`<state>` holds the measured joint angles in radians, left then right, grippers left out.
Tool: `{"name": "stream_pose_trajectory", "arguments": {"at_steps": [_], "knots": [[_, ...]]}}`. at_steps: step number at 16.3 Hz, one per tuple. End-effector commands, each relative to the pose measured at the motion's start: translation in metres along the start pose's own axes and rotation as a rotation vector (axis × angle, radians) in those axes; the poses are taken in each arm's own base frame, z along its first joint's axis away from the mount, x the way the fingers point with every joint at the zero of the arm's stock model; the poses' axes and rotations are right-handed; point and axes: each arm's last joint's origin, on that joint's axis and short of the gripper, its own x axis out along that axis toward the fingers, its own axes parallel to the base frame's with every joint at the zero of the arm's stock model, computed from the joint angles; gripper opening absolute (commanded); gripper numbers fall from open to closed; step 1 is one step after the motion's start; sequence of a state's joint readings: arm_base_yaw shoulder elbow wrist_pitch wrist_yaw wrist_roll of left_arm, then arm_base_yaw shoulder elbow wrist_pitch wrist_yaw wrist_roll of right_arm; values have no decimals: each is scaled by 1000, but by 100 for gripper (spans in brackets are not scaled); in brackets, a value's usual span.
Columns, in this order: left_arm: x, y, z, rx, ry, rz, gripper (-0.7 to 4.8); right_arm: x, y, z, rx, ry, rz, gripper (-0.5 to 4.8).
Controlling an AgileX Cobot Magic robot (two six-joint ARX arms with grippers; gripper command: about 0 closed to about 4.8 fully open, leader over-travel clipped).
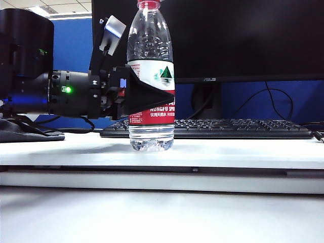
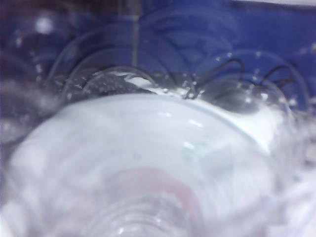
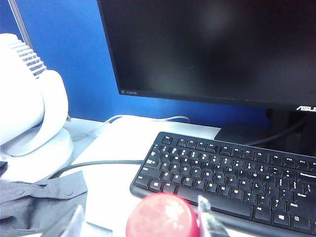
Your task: Unscrew the cap from the plastic bottle on the table.
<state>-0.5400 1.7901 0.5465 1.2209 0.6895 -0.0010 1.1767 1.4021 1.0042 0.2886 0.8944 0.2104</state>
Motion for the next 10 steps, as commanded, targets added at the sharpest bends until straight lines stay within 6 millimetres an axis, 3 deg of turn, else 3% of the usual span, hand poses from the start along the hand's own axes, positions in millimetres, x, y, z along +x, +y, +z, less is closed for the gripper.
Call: {"name": "stream_pose_trajectory", "arguments": {"at_steps": [1, 6, 10], "knots": [[0, -1, -2, -14, 18, -34, 277, 0, 1, 5, 26, -18, 3, 229], [0, -1, -2, -13, 17, -34, 277, 1, -1, 5, 25, -18, -2, 150], [0, -1, -2, -13, 17, -34, 277, 2, -2, 3, 6, 0, 4, 143]]}}
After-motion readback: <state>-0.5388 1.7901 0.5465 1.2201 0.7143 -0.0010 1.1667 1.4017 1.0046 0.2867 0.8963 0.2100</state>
